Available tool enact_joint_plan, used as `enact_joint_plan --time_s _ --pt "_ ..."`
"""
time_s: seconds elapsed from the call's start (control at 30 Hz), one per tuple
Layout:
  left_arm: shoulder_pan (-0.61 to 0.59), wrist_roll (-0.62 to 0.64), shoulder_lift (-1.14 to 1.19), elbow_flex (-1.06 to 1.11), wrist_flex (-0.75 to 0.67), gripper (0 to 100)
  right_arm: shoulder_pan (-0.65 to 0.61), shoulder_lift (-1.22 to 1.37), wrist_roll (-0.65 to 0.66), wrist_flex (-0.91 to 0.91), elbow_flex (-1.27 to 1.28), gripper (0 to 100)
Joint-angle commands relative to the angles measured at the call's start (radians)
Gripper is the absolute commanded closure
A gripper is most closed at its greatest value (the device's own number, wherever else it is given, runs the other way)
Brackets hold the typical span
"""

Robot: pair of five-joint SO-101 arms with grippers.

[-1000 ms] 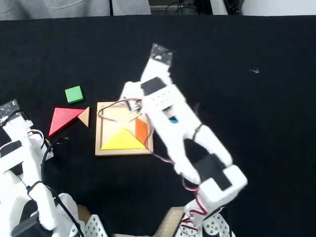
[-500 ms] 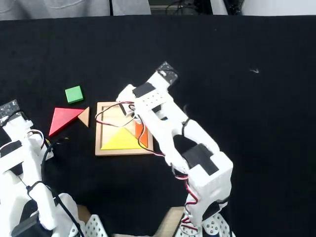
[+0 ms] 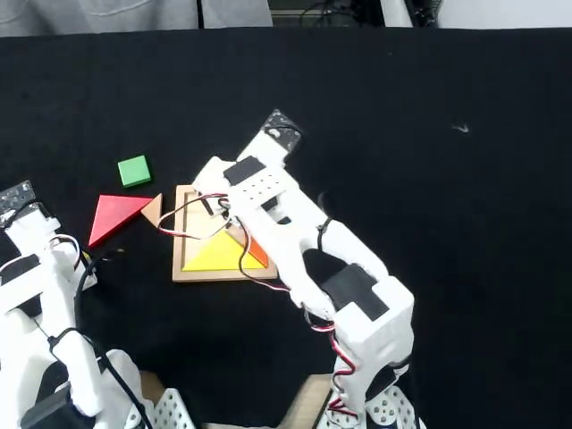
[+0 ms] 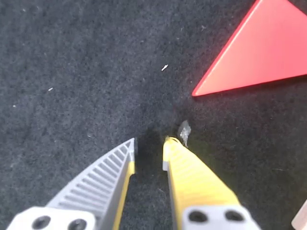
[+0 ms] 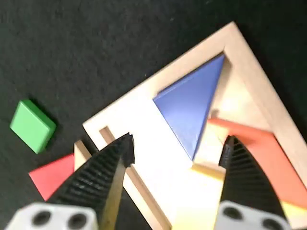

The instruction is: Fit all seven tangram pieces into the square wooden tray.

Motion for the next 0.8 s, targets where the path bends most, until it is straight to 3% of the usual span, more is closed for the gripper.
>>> enact_joint_plan --time_s 0.0,0.2,0.4,0.47,0.57,0.77 --pt "0.015 0.008 -0.003 -0.005 -0.02 89 -0.002 -0.117 0.069 0.109 -0.113 71.3" --pt "0.015 0.008 -0.003 -0.005 -0.02 89 0.152 -0.205 0.6 0.147 -0.145 73.1" --pt "0.015 0.008 -0.003 -0.005 -0.02 89 0.18 -0.134 1.16 0.161 -0.11 97.5" --pt "0.015 0.008 -0.003 -0.005 -0.02 89 0.178 -0.104 1.307 0.157 -0.125 97.2" --pt "0.015 0.008 -0.003 -0.005 -0.02 89 0.176 -0.054 1.425 0.149 -0.153 98.8" --pt "0.015 0.008 -0.003 -0.005 -0.02 89 0.178 0.084 1.415 0.152 -0.219 98.8"
